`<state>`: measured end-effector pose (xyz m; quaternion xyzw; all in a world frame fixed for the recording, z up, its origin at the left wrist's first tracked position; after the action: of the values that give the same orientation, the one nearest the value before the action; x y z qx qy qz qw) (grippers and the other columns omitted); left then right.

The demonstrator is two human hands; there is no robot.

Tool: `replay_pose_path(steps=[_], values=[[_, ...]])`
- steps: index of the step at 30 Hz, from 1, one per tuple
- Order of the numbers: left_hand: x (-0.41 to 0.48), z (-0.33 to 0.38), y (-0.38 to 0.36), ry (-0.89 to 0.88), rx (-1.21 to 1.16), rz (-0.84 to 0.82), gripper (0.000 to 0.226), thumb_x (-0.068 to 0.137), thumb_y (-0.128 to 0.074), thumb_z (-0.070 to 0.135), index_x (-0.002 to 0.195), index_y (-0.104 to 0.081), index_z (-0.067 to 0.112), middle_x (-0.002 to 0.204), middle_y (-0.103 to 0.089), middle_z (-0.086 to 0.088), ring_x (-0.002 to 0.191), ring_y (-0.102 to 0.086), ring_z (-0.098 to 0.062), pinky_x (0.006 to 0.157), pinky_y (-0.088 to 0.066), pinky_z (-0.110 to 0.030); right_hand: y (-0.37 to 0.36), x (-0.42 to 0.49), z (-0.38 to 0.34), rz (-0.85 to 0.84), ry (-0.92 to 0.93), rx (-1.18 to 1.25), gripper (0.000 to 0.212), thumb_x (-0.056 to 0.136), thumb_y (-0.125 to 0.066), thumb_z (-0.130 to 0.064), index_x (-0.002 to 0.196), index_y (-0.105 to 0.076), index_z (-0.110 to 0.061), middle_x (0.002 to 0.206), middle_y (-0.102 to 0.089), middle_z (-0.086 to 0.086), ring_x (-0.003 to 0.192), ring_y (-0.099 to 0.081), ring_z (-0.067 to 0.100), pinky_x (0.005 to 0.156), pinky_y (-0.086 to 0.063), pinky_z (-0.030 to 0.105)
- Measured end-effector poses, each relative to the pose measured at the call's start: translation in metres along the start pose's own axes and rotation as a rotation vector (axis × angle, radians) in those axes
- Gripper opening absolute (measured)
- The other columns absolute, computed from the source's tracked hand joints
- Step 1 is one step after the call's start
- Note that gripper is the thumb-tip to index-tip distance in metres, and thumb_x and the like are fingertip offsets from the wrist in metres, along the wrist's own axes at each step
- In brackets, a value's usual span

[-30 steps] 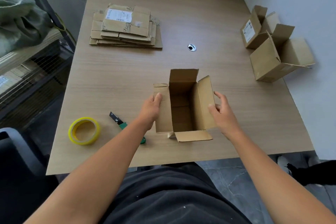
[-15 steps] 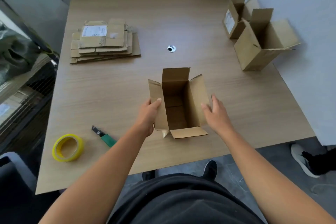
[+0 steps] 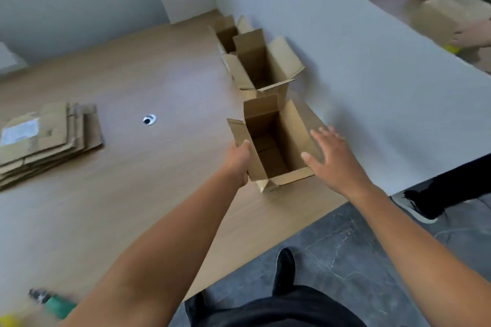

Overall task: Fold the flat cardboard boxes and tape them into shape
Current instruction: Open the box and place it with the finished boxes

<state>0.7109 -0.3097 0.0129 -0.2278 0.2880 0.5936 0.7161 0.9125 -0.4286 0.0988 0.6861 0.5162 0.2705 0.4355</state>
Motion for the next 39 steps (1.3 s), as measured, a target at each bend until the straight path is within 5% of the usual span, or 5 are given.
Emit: replay_pose_path(steps=[8,11,17,23,39], values=[[0.027,0.022,-0.110,0.035,0.025,0.023,0.044,0.105,-0.042,0.042,0.144,-0.041,0.021,0.101,-0.053,0.001,0.088,-0.054,-0.019,0.070,-0.046,-0.036,0.042,0.010,0.065,-0.013,-0.041,-0.009,0.063,0.102,-0.051,-0.048,0.157,-0.034,-0.024,0.166,-0.026,0.003,0.157,-0.005,0.021,0.126,-0.015,0.046],[0.029,0.030,-0.121,-0.002,0.095,0.005,0.052,0.105,-0.038,0.046,0.150,-0.036,0.020,0.127,-0.055,-0.004,0.113,-0.056,-0.026,0.094,-0.049,-0.043,0.053,0.021,0.067,-0.021,-0.017,-0.042,0.063,0.102,-0.049,-0.049,0.157,-0.034,-0.023,0.166,-0.026,0.003,0.157,-0.005,0.021,0.127,-0.012,0.044],[0.010,0.077,-0.078,-0.399,0.400,0.098,0.048,0.105,-0.039,0.049,0.144,-0.043,0.020,0.144,-0.050,-0.004,0.127,-0.050,-0.023,0.094,-0.041,-0.035,0.057,0.053,0.014,-0.015,0.127,-0.075,0.062,0.103,-0.040,-0.053,0.158,-0.031,-0.025,0.167,-0.024,0.002,0.157,-0.006,0.022,0.126,-0.008,0.045],[-0.012,0.127,0.041,-0.767,0.869,0.365,0.045,0.103,-0.043,0.048,0.141,-0.052,0.025,0.158,-0.039,-0.002,0.152,-0.019,-0.026,0.124,-0.015,-0.046,0.012,0.086,-0.103,-0.090,0.334,-0.098,0.064,0.103,-0.037,-0.054,0.159,-0.030,-0.023,0.167,-0.023,0.004,0.156,-0.007,0.024,0.125,-0.001,0.044],[0.043,0.110,0.548,-0.289,0.883,0.745,0.063,0.098,-0.040,0.062,0.151,-0.038,0.027,0.168,-0.016,0.000,0.156,0.003,-0.027,0.124,0.005,-0.051,-0.271,0.161,-0.498,-0.362,0.568,-0.107,0.066,0.105,-0.039,-0.050,0.160,-0.024,-0.017,0.167,-0.021,0.005,0.156,-0.006,0.023,0.126,-0.005,0.041]])
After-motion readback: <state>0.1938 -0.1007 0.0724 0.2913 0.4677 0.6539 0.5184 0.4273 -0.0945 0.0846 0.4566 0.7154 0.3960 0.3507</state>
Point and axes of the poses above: each hand's wrist, its own x-axis towards the middle knuckle, its own y-axis out of the back of the hand, z = x × y, the point moved 7 cm from there along x, towards the middle knuckle
